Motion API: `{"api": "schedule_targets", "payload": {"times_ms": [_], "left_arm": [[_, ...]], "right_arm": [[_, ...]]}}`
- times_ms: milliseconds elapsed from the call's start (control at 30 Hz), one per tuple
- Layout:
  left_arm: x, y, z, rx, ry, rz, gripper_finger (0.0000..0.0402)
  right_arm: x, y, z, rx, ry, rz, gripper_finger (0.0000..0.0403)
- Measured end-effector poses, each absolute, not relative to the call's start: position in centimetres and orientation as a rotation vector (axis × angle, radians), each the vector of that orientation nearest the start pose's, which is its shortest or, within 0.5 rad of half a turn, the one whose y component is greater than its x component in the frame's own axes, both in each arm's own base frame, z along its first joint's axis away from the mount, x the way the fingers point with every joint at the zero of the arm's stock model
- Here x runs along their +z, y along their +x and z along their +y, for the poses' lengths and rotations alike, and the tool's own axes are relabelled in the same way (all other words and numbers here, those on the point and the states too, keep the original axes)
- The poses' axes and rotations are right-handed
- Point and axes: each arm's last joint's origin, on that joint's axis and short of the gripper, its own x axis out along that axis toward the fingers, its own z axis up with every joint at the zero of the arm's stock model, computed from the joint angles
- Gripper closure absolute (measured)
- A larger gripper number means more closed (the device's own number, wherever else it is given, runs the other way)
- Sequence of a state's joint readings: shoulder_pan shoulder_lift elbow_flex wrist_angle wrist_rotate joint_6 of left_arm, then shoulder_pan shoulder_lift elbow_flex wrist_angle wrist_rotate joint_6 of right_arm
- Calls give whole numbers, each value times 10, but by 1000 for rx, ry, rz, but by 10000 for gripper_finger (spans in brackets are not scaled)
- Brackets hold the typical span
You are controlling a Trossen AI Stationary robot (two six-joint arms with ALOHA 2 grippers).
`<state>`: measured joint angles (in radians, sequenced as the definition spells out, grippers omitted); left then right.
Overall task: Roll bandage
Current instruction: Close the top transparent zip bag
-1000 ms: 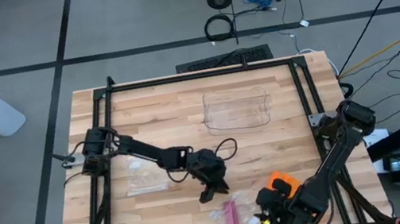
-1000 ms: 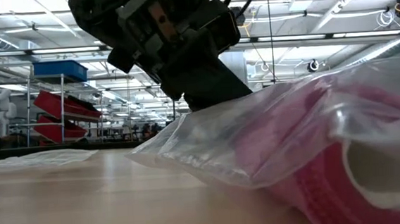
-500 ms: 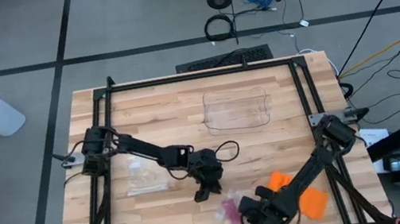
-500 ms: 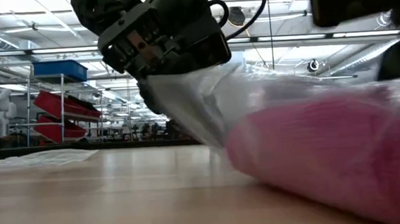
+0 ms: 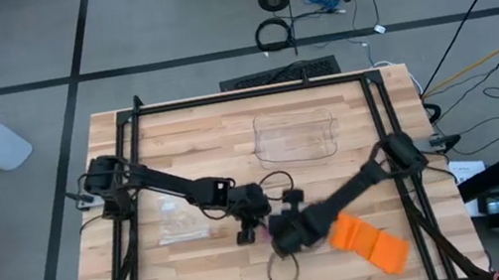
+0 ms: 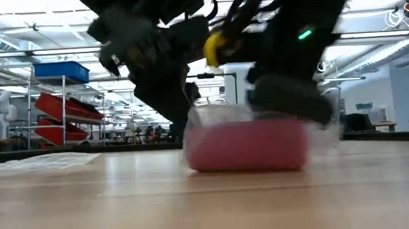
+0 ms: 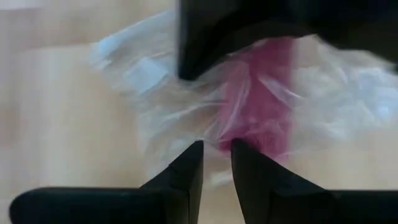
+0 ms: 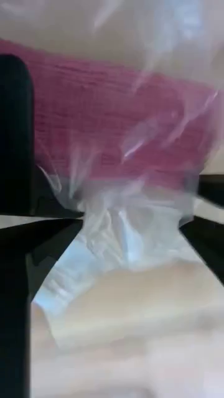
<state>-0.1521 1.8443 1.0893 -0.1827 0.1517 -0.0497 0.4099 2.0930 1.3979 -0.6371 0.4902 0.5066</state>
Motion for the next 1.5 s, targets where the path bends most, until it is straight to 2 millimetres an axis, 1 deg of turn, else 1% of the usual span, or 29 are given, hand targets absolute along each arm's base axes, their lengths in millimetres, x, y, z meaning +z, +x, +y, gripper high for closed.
{"api": "schedule_targets", "payload": {"times_ms": [100,167,233,367,433,533,633,700,800,867,1000,1133,1200,1267,1367,1500], "left_arm": [[163,356,-53,-120,36,979,313],[166,353,-52,-95,51,996,313],[165,351,-53,-98,53,1012,313],[162,351,-58,-133,36,1030,313],[158,347,-62,-135,17,1053,313],[157,345,-72,-157,-2,1050,313],[157,342,-85,-170,-30,1052,313],[158,341,-97,-213,-50,1033,313],[160,340,-114,-300,-60,995,313],[162,339,-124,-347,-62,974,313],[165,335,-129,-364,-54,973,313],[179,331,-127,-375,-43,945,313],[187,329,-125,-384,-24,926,313],[199,327,-122,-413,26,872,313],[221,323,-117,-437,81,778,313],[250,314,-103,-419,94,685,313]], "right_arm": [[133,378,127,-422,-192,1117,402],[138,378,122,-434,-218,1116,402],[147,377,121,-437,-223,1104,402],[169,366,127,-442,-183,1074,401],[184,359,132,-449,-160,1046,398],[207,345,139,-486,-95,987,386],[223,333,144,-575,73,905,368],[227,329,148,-619,189,865,357],[224,326,157,-605,268,886,338],[222,324,160,-597,307,922,322],[215,320,155,-627,338,958,279],[203,314,140,-695,376,981,226],[191,309,130,-744,414,1009,204],[177,301,118,-786,449,1025,187],[161,293,109,-759,562,929,172],[144,279,99,-657,685,788,172]]}}
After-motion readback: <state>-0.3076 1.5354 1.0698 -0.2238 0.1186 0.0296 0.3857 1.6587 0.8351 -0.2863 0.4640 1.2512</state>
